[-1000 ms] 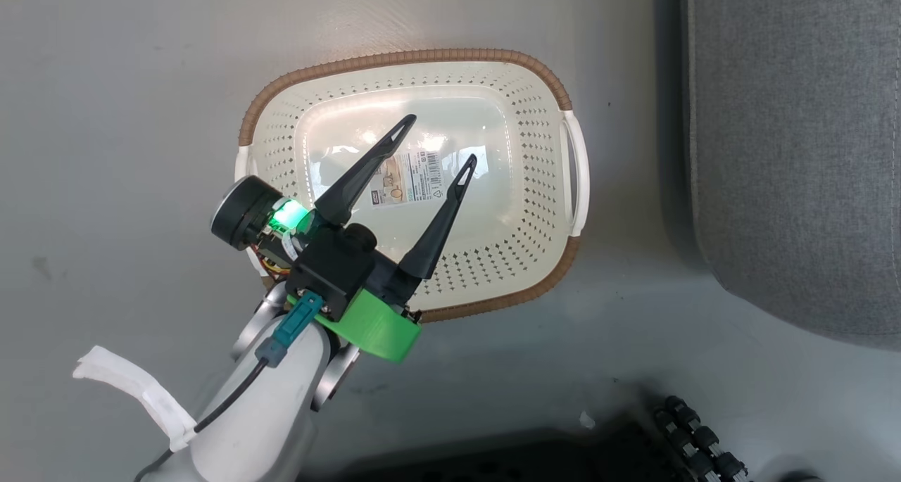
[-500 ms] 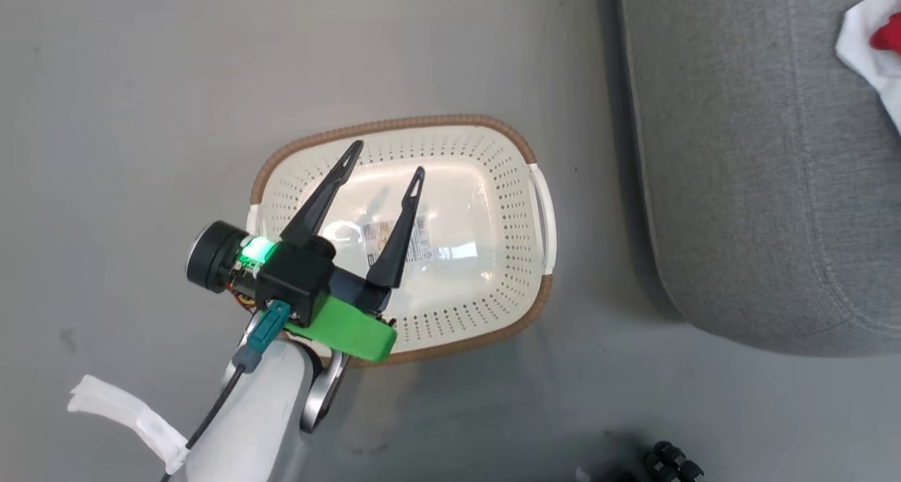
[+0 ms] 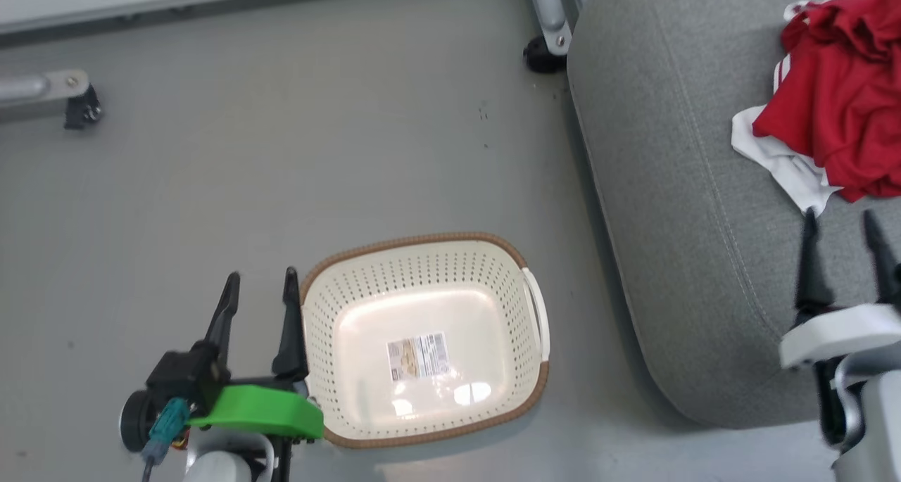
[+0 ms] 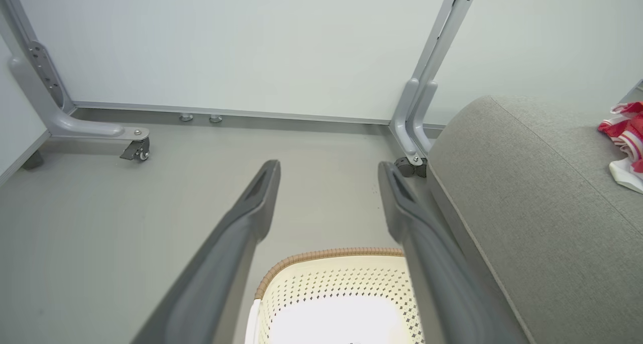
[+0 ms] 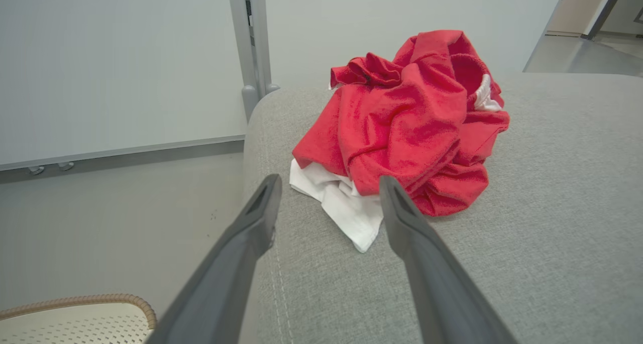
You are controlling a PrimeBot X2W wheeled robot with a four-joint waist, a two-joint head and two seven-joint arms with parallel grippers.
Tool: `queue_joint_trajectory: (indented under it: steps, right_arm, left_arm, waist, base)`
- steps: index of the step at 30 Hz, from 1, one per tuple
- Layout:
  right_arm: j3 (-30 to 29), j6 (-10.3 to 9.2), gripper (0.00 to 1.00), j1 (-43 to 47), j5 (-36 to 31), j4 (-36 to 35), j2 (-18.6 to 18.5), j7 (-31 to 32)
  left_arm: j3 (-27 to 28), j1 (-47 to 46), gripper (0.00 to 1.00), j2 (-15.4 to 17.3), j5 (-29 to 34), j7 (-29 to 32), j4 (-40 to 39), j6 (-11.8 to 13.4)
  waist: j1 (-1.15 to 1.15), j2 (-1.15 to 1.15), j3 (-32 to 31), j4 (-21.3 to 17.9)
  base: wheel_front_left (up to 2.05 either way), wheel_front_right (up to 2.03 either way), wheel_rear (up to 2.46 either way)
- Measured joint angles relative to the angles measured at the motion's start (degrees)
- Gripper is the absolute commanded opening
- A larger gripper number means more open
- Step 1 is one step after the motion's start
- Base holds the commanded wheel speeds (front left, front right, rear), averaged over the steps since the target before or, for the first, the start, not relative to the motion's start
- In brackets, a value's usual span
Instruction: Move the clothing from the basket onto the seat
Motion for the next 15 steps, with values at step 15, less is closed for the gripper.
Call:
queue_joint_trajectory:
  steps: [15]
  right_arm:
    - [15.12,0.0,1.0,13.38,-1.11,-12.95,5.61,0.0]
  left_arm:
    - [7.36,16.24,1.0,-0.31,4.65,0.0,-10.09,-0.82]
  waist:
    - [0.0,0.0,-17.74,2.92]
  base:
    - [0.0,0.0,0.0]
